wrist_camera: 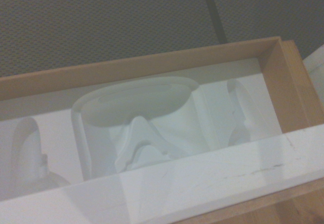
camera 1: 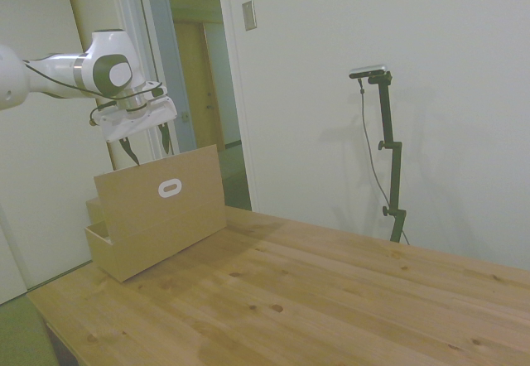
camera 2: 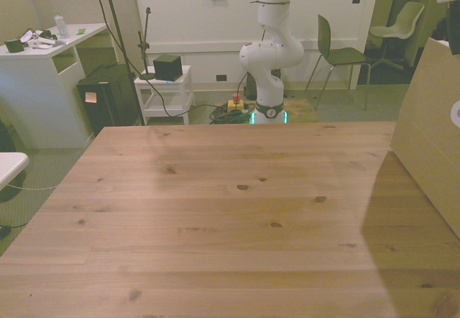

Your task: Close the box

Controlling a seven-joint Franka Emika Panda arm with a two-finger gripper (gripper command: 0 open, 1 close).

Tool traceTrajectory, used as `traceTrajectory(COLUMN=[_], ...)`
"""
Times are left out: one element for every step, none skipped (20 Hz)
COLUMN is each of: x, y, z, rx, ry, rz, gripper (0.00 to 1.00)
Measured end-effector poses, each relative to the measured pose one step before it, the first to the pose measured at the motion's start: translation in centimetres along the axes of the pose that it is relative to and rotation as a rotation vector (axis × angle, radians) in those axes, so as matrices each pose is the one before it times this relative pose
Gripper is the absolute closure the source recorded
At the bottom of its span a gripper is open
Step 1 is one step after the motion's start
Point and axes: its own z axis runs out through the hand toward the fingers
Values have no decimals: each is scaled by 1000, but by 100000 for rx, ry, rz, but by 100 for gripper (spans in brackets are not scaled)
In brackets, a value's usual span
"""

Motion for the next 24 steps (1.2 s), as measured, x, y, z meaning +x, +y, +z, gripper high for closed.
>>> traceTrajectory(x=[247, 233, 234, 286, 306, 321, 373, 444, 456, 457, 482, 460, 400, 348, 272, 149, 37, -72, -150, -217, -332, -453, -428, -368], y=[-52, -70, -110, -117, -182, -186, -230, -242, -251, -299, -331, -372, -360, -326, -220, -37, 235, 492, 759, 1025, 1196, 1332, 1438, 1405], z=[55, 63, 94, 154, 195, 304, 355, 391, 400, 407, 386, 386, 297, 245, 90, -48, -221, -393, -598, -754, -900, -851, -689, -485], rx=[37, 68, -179, -372, -242, -62, -85, 17, -91, -338, -396, -256, -453, -278, -259, -12, -192, -435, -621, -702, -456, -439, -421, 44], ry=[-353, -455, -288, -244, -203, -352, -313, -257, -402, -620, -405, -542, -545, -470, -186, 1, 49, 21, 244, 238, -42, -756, -646, -343], rz=[442, 299, 89, 119, 45, -244, -429, -217, -241, -111, 321, 215, 44, 325, 467, 855, 1627, 2535, 2649, 3981, 4807, 4844, 4821, 4835], gripper=[0, 0, 0, 0, 0, 0, 0, 0, 0, 0, 0, 0, 0, 0, 0, 0, 0, 0, 0, 0, 0, 0, 0, 0])
